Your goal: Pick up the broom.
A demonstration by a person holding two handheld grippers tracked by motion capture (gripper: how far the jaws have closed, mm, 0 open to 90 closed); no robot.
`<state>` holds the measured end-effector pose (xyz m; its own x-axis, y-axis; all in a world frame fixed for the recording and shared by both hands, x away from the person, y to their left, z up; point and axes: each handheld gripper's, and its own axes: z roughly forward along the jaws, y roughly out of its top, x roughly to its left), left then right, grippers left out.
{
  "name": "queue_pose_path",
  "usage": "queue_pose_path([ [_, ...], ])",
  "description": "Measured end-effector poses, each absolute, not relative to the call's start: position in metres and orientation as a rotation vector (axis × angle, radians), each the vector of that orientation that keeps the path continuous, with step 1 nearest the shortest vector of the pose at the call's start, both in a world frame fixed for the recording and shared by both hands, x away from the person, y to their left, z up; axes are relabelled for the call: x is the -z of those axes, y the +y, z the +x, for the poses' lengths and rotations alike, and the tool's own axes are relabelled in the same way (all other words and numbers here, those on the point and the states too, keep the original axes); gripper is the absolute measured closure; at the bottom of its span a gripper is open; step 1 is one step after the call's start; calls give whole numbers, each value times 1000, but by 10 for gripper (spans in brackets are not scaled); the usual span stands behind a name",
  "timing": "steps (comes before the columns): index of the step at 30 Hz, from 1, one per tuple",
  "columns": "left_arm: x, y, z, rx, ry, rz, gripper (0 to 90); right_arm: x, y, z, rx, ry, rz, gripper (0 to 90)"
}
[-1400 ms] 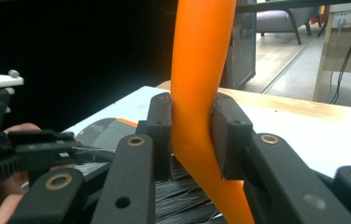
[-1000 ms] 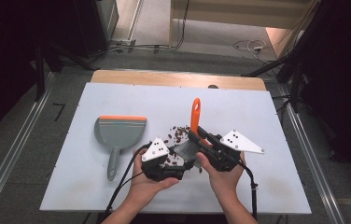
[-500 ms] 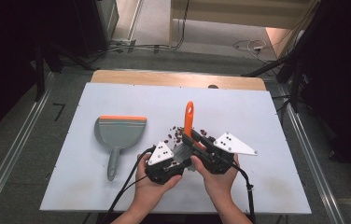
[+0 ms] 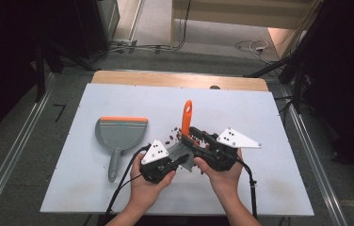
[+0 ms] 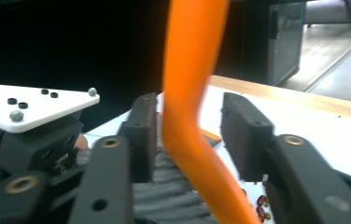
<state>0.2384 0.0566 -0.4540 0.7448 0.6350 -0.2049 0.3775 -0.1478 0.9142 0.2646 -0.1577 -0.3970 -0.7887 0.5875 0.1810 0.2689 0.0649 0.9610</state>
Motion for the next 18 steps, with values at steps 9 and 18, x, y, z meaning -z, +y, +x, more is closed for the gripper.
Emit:
queue_pose_path([
  [9, 449, 77, 246, -211, 703, 1787, 860, 386, -187, 282, -1906, 2160, 746, 496],
  [18, 444, 89, 248, -103, 521, 1835, 860, 396, -194, 298, -2019, 2419, 586, 563],
])
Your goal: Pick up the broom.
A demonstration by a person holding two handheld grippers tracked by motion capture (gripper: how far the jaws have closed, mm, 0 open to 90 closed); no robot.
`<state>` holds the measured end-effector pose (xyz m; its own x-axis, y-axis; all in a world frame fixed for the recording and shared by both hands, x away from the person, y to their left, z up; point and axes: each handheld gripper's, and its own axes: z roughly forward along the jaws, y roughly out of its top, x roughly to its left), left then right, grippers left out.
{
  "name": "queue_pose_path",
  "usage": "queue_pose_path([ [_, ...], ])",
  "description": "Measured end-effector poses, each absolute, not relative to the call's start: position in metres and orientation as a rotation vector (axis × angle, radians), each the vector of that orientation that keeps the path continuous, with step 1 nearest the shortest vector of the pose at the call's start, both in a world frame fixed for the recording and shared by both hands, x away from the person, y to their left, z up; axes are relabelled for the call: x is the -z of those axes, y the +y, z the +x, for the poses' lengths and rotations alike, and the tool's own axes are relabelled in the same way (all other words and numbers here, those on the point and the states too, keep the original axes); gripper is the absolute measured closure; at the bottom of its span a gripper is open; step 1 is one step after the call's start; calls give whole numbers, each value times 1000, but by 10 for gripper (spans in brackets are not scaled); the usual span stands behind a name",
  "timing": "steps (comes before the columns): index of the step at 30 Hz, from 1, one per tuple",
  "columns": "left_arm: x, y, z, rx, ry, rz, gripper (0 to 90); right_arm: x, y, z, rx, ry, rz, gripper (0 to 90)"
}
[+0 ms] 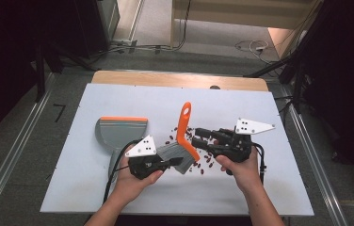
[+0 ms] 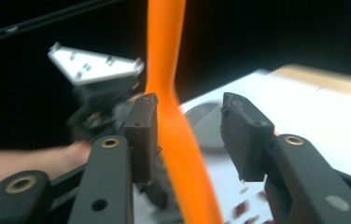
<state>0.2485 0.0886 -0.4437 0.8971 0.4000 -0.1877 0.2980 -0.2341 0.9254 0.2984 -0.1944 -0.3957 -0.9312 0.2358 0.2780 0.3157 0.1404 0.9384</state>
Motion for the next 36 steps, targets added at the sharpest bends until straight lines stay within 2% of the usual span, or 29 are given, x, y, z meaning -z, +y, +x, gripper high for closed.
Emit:
queue_pose_path([
  [3, 444, 90, 249, -76, 488, 1840, 860, 399, -189, 298, 1823, -2371, -482, 565],
  [14, 445, 88, 247, 47, 374, 1833, 859, 407, -181, 295, 1748, -2323, -351, 571],
  [19, 446, 87, 247, 70, 348, 1841, 859, 412, -177, 294, 1710, -2293, -319, 610],
  [23, 446, 87, 247, 93, 335, 1844, 858, 414, -176, 294, 1686, -2301, -281, 680],
  [28, 449, 86, 249, 94, 357, 1838, 834, 413, -176, 292, 1666, -2337, -311, 689],
  [30, 448, 86, 248, 72, 387, 1825, 693, 411, -175, 290, 1677, -2357, -336, 690],
  [31, 447, 86, 248, 51, 404, 1825, 693, 410, -176, 290, 1682, -2361, -350, 690],
  [32, 446, 86, 247, 29, 426, 1825, 515, 408, -176, 289, 1692, -2377, -380, 691],
  [33, 445, 86, 247, 12, 446, 1826, 428, 407, -177, 289, 1696, -2386, -399, 691],
  [34, 445, 87, 246, -2, 466, 1826, 428, 407, -177, 289, 1696, -2386, -399, 691],
  [36, 445, 88, 246, -54, 522, 1828, 242, 406, -180, 291, 1706, -2397, -445, 691],
])
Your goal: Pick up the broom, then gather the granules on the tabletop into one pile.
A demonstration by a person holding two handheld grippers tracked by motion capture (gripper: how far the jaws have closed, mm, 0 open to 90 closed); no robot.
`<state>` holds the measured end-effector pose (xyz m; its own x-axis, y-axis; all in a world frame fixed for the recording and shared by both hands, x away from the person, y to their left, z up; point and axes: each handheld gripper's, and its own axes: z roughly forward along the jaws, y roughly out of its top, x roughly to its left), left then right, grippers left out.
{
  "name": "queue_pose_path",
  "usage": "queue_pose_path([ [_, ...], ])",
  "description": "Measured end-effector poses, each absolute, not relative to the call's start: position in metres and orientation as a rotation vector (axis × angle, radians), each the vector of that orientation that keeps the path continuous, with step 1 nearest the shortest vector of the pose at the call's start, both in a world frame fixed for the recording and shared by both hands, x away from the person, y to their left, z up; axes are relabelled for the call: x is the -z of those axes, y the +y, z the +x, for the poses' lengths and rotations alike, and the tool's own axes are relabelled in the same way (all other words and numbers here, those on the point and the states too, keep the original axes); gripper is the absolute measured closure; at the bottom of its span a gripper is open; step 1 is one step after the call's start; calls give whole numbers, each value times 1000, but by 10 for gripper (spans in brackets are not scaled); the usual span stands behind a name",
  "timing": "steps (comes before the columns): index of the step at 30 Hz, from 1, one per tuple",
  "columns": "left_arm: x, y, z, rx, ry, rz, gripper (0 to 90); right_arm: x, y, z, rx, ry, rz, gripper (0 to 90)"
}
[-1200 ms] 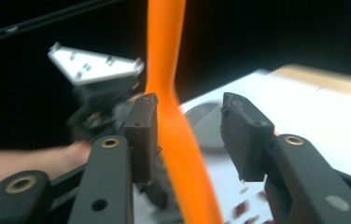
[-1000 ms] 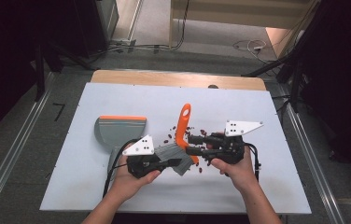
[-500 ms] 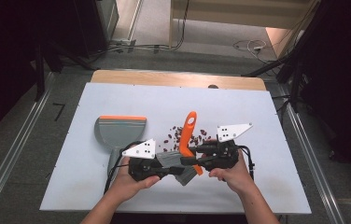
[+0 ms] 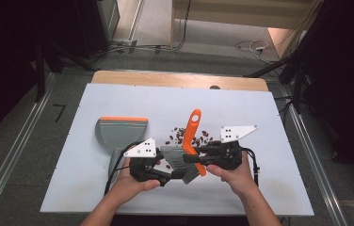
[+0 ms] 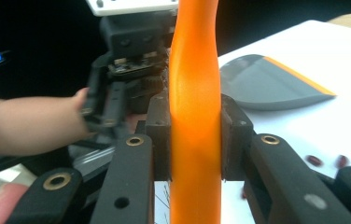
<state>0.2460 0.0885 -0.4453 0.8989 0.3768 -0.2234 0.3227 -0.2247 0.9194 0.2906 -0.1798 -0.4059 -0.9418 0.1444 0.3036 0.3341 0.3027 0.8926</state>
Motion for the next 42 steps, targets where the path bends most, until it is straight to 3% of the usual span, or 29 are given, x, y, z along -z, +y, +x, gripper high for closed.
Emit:
queue_pose_path([
  [1, 446, 90, 246, -67, 542, 1829, 126, 405, -183, 292, 1720, -2409, -497, 690],
  [3, 446, 93, 247, -83, 571, 1819, 92, 404, -185, 293, 1732, -2419, -520, 691],
  [4, 445, 94, 246, -83, 572, 1814, 8, 403, -189, 294, 1742, -2434, -572, 691],
  [5, 445, 95, 246, -83, 571, 1813, 0, 403, -191, 294, 1750, -2441, -594, 691],
  [20, 447, 119, 243, -211, 664, 1786, 0, 405, -208, 303, 1712, -2591, -879, 691],
  [42, 452, 163, 228, -281, 756, 1750, 0, 413, -226, 324, 1551, -2743, -1168, 690],
])
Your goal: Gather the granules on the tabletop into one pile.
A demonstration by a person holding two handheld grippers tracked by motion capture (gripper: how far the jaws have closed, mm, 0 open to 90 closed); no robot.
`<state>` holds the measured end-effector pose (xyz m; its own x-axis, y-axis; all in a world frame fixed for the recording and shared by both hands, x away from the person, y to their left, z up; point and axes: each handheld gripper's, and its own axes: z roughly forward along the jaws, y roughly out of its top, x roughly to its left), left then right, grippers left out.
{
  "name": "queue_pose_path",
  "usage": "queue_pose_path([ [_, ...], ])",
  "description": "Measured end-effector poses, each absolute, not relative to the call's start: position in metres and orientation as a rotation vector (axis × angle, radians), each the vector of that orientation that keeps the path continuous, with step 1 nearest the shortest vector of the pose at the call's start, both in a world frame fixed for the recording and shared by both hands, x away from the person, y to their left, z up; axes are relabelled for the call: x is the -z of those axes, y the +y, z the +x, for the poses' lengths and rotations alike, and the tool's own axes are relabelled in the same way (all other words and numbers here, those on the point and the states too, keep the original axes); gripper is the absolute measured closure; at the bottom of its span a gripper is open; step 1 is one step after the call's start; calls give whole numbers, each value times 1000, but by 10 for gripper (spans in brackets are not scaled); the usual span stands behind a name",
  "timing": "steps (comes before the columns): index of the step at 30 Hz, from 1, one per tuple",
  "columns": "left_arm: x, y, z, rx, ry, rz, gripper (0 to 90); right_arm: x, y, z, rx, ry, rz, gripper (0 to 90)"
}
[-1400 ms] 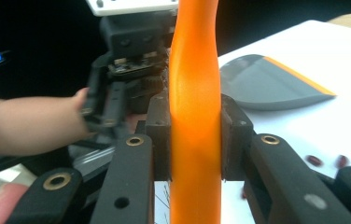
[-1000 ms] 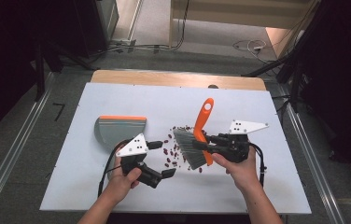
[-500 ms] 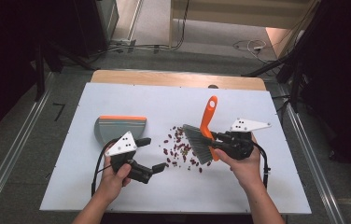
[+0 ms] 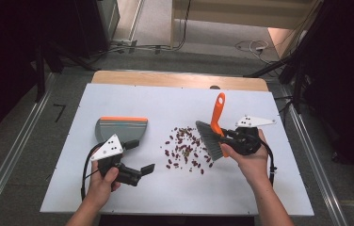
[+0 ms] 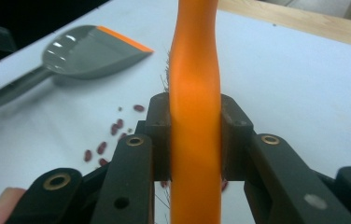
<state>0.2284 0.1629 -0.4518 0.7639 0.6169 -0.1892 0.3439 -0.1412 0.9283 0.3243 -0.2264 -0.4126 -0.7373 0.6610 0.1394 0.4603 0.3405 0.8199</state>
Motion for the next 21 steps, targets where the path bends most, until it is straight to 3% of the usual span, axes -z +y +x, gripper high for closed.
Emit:
queue_pose_path([
  [21, 465, 199, 216, -377, 819, 1662, 0, 402, -219, 384, -972, 2362, 1050, 690],
])
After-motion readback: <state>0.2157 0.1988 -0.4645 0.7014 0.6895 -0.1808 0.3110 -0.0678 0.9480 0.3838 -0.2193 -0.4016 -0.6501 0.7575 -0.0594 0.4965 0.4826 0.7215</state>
